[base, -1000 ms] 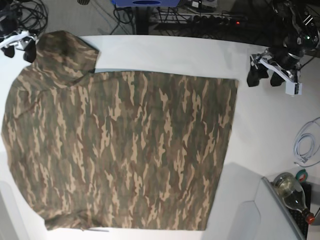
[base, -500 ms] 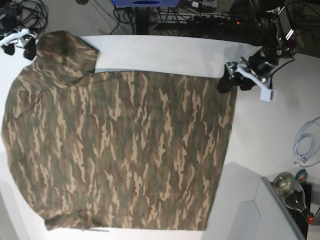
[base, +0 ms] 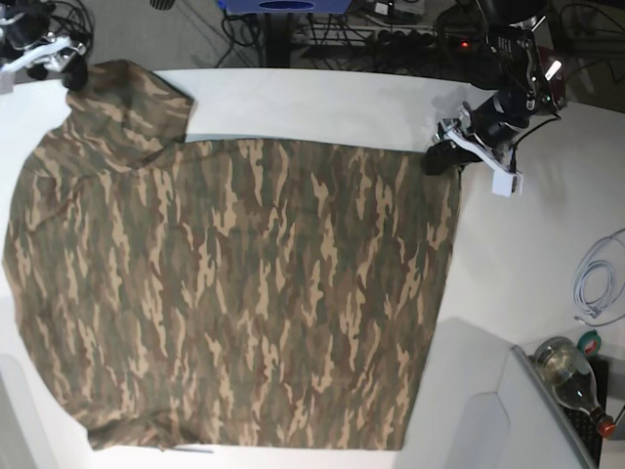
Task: Layout the t-shirt on the table in an organized manner, then fold the t-shirt properly
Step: 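Release the shirt and regrasp its edge with both grippers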
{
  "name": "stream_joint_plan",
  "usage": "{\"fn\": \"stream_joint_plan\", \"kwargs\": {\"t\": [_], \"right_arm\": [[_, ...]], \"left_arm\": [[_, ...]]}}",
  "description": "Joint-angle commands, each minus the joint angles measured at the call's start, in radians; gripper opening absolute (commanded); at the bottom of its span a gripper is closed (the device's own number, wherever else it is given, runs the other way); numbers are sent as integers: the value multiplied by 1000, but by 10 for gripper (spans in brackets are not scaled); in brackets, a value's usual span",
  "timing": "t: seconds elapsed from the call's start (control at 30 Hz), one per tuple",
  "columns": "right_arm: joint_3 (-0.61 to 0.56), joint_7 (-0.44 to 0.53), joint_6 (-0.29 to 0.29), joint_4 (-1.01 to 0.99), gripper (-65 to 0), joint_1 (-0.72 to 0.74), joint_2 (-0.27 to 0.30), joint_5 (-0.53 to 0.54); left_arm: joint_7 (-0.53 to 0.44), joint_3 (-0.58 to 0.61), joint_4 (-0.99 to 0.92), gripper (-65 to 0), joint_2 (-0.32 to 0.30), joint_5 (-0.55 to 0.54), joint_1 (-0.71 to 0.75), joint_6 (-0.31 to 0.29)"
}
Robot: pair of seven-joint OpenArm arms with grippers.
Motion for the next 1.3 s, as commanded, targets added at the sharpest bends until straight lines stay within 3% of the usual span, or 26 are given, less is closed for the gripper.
{"fn": "stream_joint_plan", "kwargs": {"t": [0.0,0.1,0.13,0.3,0.53,0.8,1.2,1.27], "right_arm": [[-8,14,8,14,-165,-8,3,17],[-28,16,8,13,-167,3,3,17],[-28,16,8,11,-167,9,3,15],[-28,14,8,4,-167,20,4,15],[-11,14,8,4,-168,21,6,15],[22,11,8,4,-165,21,27,15],[-75,11,8,-64,-171,30,29,14],[-72,11,8,-75,-200,38,30,14]], "left_arm": [[6,-3,9,-530,-9,-6,-3,-4],[6,0,16,-642,-9,-6,1,-4],[6,0,18,-650,-9,-5,3,-4],[6,0,18,-650,-11,-3,4,-4],[6,-1,20,-650,-3,118,-5,-4],[6,-1,20,-650,-3,120,-5,-4],[6,-3,81,-650,-3,120,6,-4],[6,-5,81,-650,-6,120,6,-4]]}}
